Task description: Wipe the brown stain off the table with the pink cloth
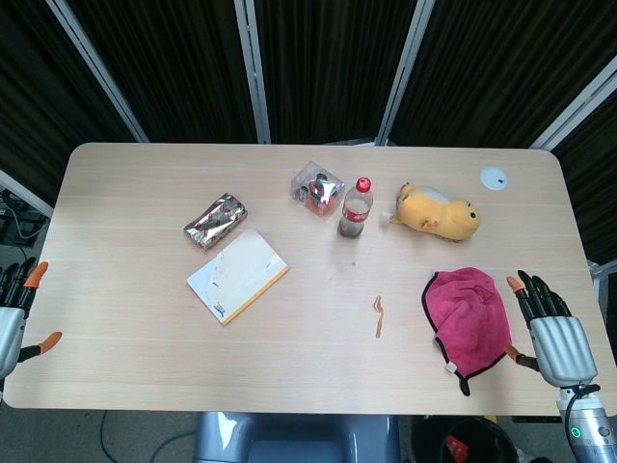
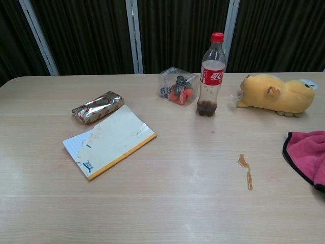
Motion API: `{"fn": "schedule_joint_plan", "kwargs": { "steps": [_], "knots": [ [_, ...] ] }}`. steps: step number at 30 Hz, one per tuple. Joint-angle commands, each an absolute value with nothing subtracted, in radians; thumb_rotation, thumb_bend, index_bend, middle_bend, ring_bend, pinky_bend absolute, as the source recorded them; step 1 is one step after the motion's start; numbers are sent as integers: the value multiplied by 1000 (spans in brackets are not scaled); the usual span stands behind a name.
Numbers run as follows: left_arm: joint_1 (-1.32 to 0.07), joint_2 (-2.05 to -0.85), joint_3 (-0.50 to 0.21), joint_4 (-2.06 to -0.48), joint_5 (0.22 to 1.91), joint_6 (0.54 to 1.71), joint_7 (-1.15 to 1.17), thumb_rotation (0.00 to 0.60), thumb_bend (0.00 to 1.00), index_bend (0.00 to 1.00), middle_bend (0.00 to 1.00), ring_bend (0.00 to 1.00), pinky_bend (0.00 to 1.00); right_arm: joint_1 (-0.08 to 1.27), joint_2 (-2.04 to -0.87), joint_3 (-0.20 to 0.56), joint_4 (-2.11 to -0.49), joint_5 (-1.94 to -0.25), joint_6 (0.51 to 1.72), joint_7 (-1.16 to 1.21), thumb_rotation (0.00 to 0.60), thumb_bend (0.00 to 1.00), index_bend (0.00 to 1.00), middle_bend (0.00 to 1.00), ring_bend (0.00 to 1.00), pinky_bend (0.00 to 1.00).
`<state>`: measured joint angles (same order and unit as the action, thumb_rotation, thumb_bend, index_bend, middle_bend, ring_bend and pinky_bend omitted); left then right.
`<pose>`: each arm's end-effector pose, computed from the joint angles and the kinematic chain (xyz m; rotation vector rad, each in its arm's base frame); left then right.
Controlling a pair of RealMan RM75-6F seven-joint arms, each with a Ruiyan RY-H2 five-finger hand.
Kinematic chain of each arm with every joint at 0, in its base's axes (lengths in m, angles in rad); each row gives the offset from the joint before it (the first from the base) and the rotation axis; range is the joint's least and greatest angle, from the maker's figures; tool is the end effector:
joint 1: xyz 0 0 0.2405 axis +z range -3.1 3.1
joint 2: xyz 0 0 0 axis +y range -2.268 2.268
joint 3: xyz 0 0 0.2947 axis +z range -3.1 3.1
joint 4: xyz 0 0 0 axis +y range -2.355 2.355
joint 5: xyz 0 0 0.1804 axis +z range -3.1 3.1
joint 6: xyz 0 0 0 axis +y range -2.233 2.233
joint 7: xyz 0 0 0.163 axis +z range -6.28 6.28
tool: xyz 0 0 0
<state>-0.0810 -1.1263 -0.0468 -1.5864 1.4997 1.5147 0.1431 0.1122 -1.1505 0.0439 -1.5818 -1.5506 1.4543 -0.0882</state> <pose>-0.3371 0.1990 0.2067 -1.4136 -0.7631 -0.7979 -0.3271 -0.2084 0.1858 1.4905 -0.8223 0.8653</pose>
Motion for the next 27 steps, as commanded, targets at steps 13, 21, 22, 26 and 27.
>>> {"fn": "schedule_joint_plan", "kwargs": {
  "steps": [13, 21, 22, 26, 27],
  "knots": [
    [-76, -1127, -49, -1596, 1489, 1516, 142, 600, 0, 0, 0, 0, 0, 115, -1142, 36, -1591, -1548, 1440, -96, 600, 0, 0, 0, 0, 188],
    [-74, -1123, -48, -1607, 1493, 1520, 137, 600, 0, 0, 0, 0, 0, 123, -1110, 11, -1638, -1525, 1376, -126, 600, 0, 0, 0, 0, 188],
    [-74, -1123, -47, -1606, 1496, 1521, 137, 600, 0, 0, 0, 0, 0, 126, -1105, 10, -1652, -1512, 1359, -131, 600, 0, 0, 0, 0, 188],
    [-73, -1122, -44, -1608, 1498, 1520, 135, 600, 0, 0, 0, 0, 0, 154, -1105, 23, -1697, -1453, 1294, -187, 600, 0, 0, 0, 0, 188],
    [-74, -1122, -44, -1609, 1498, 1519, 132, 600, 0, 0, 0, 0, 0, 163, -1111, 26, -1695, -1446, 1282, -213, 600, 0, 0, 0, 0, 188]
  ]
}}
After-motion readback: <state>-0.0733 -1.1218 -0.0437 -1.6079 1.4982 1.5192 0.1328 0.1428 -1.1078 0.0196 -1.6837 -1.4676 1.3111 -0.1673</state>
